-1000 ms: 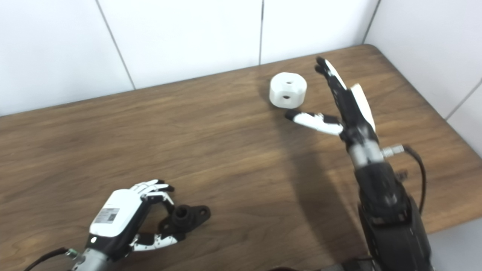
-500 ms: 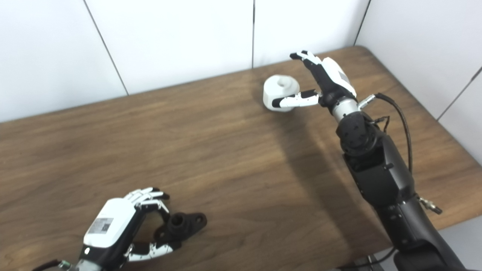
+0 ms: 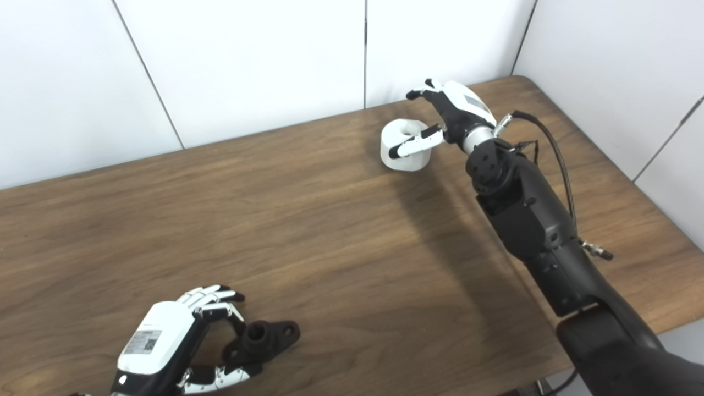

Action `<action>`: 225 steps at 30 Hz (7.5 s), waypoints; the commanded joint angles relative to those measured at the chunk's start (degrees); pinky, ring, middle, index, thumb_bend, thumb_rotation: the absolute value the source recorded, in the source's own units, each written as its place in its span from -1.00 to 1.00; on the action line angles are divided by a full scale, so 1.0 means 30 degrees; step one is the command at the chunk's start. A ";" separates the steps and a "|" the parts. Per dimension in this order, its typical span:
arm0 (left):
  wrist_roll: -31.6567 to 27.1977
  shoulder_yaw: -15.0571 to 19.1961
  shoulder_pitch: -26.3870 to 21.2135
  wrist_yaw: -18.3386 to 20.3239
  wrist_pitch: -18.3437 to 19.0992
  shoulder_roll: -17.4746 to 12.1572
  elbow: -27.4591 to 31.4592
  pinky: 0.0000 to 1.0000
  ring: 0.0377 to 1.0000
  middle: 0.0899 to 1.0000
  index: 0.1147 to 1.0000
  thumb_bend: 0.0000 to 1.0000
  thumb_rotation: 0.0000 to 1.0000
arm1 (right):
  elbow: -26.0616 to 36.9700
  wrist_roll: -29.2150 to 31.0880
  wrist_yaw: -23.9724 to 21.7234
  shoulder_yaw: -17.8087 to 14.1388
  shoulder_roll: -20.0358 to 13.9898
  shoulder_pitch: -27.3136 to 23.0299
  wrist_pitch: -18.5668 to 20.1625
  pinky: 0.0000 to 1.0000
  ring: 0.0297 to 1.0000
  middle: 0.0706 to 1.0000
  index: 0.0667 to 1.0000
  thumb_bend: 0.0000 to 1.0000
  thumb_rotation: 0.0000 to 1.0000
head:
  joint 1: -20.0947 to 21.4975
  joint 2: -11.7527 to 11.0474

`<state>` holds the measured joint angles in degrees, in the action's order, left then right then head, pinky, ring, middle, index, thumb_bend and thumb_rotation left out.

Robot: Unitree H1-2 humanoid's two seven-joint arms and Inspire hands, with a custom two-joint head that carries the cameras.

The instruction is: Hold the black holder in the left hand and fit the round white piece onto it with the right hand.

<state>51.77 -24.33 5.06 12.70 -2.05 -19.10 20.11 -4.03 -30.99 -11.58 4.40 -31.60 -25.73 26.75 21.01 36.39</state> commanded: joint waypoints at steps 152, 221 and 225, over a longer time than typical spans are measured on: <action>0.3037 -0.2144 -0.0533 0.2748 0.2575 0.2393 -0.0101 0.69 0.70 0.52 -0.16 0.04 -0.89 | 1.6462 -0.0813 -0.7927 0.2710 0.4115 0.7292 -0.1301 0.70 0.93 0.60 -0.11 0.05 -0.72 | -0.5739 0.3329; 0.3733 -0.2535 -0.0962 0.2971 0.3017 0.3279 -0.0881 0.70 0.69 0.51 -0.16 0.04 -0.89 | 1.4437 -0.2614 -0.7315 0.4129 0.4135 0.7878 -0.1771 0.99 1.00 0.96 0.95 1.00 0.05 | -0.5996 0.3089; 0.3741 -0.2537 -0.0956 0.3056 0.3132 0.3309 -0.0894 0.68 0.68 0.50 -0.16 0.04 -0.89 | 1.4331 -0.2672 -0.7137 0.4120 0.4261 0.8012 -0.1849 1.00 1.00 1.00 1.00 1.00 0.10 | -0.6000 0.3083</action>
<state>62.45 -30.46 1.30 18.31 6.85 -9.23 20.00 37.63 -38.93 -34.04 17.49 -18.94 -0.75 21.98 2.99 45.62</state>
